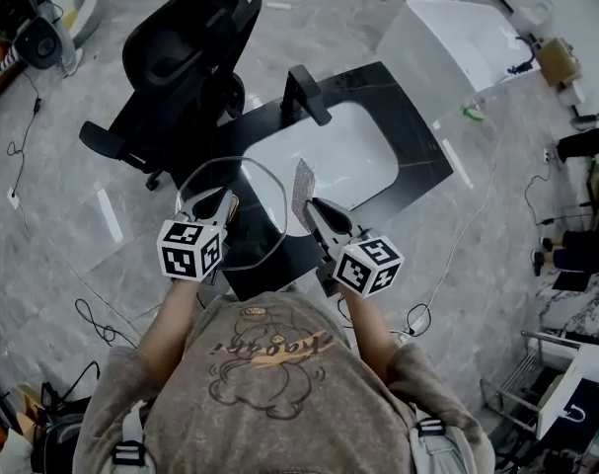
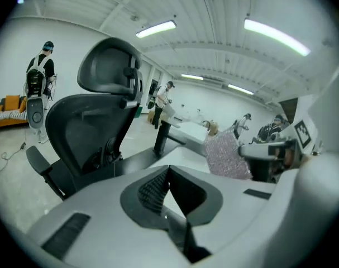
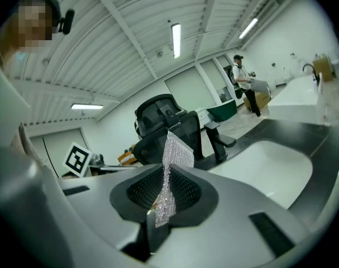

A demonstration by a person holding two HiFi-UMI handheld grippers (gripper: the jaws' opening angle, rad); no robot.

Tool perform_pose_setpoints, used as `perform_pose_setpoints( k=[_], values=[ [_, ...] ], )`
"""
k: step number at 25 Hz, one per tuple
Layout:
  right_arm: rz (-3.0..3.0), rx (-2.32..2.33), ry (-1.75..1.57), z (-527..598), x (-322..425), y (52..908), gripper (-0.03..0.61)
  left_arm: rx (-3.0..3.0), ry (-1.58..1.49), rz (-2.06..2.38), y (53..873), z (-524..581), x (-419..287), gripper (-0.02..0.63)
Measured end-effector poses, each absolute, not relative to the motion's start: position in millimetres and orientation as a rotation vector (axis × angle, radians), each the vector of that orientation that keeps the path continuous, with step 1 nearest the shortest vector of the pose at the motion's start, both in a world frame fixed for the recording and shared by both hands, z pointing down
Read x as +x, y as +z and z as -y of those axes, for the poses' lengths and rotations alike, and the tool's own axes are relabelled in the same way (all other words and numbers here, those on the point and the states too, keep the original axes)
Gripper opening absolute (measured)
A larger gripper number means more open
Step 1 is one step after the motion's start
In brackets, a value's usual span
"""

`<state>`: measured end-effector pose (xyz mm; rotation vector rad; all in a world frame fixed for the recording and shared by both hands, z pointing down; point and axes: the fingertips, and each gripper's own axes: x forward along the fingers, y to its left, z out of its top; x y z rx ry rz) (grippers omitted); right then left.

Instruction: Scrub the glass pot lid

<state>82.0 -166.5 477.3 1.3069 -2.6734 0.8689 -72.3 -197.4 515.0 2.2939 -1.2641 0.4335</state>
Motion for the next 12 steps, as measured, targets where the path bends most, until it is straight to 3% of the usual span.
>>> perform_pose_setpoints(
  k=[7, 12],
  values=[
    [2.539, 1.451, 0.436, 168.5, 73.5, 444.8, 0.054, 2.474, 0.130, 1.385, 439.7, 175.9, -86.4, 0.017],
    [2.550, 1.474, 0.385, 169.7, 71.3, 432.6, 0.053, 2.505, 0.061, 1.436, 426.8, 169.5, -92.8, 0.017]
  ],
)
